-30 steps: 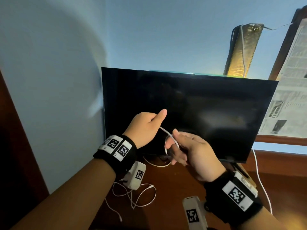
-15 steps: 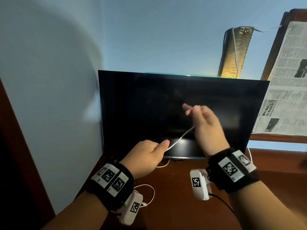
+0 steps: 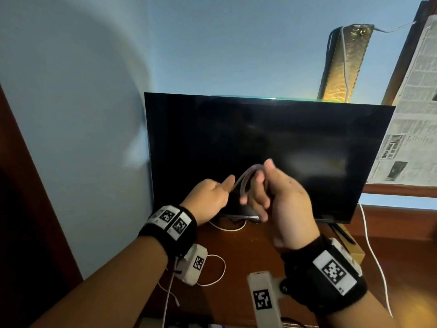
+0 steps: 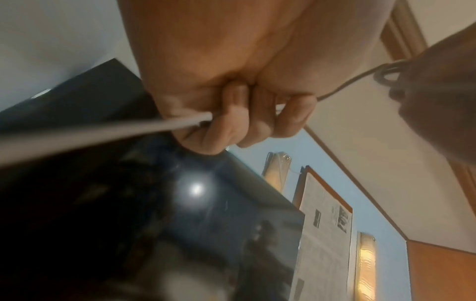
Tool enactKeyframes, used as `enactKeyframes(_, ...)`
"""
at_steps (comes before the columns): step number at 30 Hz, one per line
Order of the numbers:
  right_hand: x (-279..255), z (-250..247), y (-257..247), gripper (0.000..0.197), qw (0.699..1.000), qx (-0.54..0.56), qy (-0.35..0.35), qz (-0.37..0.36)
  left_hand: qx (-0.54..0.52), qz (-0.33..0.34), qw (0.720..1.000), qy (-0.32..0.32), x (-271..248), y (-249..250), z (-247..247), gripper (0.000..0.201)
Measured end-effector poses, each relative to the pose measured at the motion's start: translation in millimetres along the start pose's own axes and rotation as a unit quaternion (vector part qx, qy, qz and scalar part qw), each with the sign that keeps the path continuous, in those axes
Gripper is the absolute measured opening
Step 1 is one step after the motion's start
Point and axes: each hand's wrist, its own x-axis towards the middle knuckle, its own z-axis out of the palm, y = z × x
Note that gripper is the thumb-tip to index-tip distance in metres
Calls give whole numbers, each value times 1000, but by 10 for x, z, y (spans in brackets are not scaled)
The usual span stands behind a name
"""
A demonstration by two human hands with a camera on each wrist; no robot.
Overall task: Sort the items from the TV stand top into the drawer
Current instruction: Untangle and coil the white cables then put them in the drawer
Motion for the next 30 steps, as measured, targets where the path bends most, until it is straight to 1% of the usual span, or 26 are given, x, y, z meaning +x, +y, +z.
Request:
enactKeyframes(1, 56, 16, -74, 45, 999, 38, 14, -20, -18, -16, 1000, -19, -48, -97, 81, 72)
enactKeyframes(3, 187, -24, -191, 41, 991, 113, 43, -60, -31, -27, 998, -49, -169, -247, 212, 69)
enactKeyframes(4, 263, -91, -206, 39, 988, 114, 55, -83, -28, -26, 997, -64, -236, -284, 247, 68)
enactKeyframes(5, 338, -172, -194, 39, 989, 79, 65, -106, -17, -23, 997, -77, -318, -273, 255, 67)
enactKeyframes(6, 400, -259, -162, 38, 989, 12, 75, -128, 3, -16, 996, -84, -388, -234, 245, 67)
enactKeyframes(7, 445, -342, -103, 37, 982, -84, 90, -140, 25, -3, 996, -87, -447, -170, 218, 66)
enactKeyframes(8, 472, -425, -23, 36, 967, -192, 102, -135, 46, 10, 995, -86, -506, -70, 171, 67)
enactKeyframes(9, 477, -476, 47, 36, 943, -293, 107, -115, 71, 21, 994, -74, -552, 59, 116, 68)
enactKeyframes(10, 462, -504, 124, 35, 920, -368, 103, -88, 105, 31, 993, -53, -573, 180, 53, 69)
enactKeyframes(11, 425, -507, 201, 36, 904, -415, 87, -59, 144, 42, 988, -27, -575, 288, -13, 70)
enactKeyframes(12, 371, -502, 272, 37, 899, -431, 69, -25, 181, 59, 982, 0, -550, 378, -78, 71)
enactKeyframes(14, 225, -430, 415, 45, 911, -408, 12, 57, 231, 94, 967, 49, -477, 513, -205, 72)
enactKeyframes(15, 143, -376, 465, 51, 917, -389, -20, 86, 244, 103, 962, 67, -431, 549, -262, 72)
enactKeyframes(17, -12, -268, 521, 61, 932, -343, -60, 103, 248, 99, 960, 84, -329, 555, -341, 73)
enactKeyframes(19, -119, -162, 490, 65, 955, -274, -73, 84, 236, 85, 964, 86, -208, 468, -351, 73)
enactKeyframes(20, -150, -103, 443, 64, 967, -235, -69, 71, 223, 73, 969, 80, -155, 399, -333, 73)
enactKeyframes(22, -175, -2, 322, 57, 987, -149, -37, 44, 173, 34, 983, 54, -65, 178, -253, 72)
enactKeyframes(24, -132, 47, 189, 49, 997, -73, 7, 13, 78, -14, 997, 11, -49, -97, -136, 74)
enactKeyframes(26, -40, 26, 64, 46, 998, -14, 43, -34, 18, -41, 999, -23, -117, -324, 6, 72)
enactKeyframes(28, 56, -56, -72, 40, 993, 53, 74, -79, 21, -65, 996, -50, -254, -454, 133, 68)
enactKeyframes(29, 113, -126, -116, 38, 990, 70, 83, -94, 28, -75, 994, -68, -330, -493, 185, 66)
enactKeyframes(30, 165, -196, -152, 36, 989, 56, 93, -106, 34, -77, 992, -91, -406, -504, 227, 65)
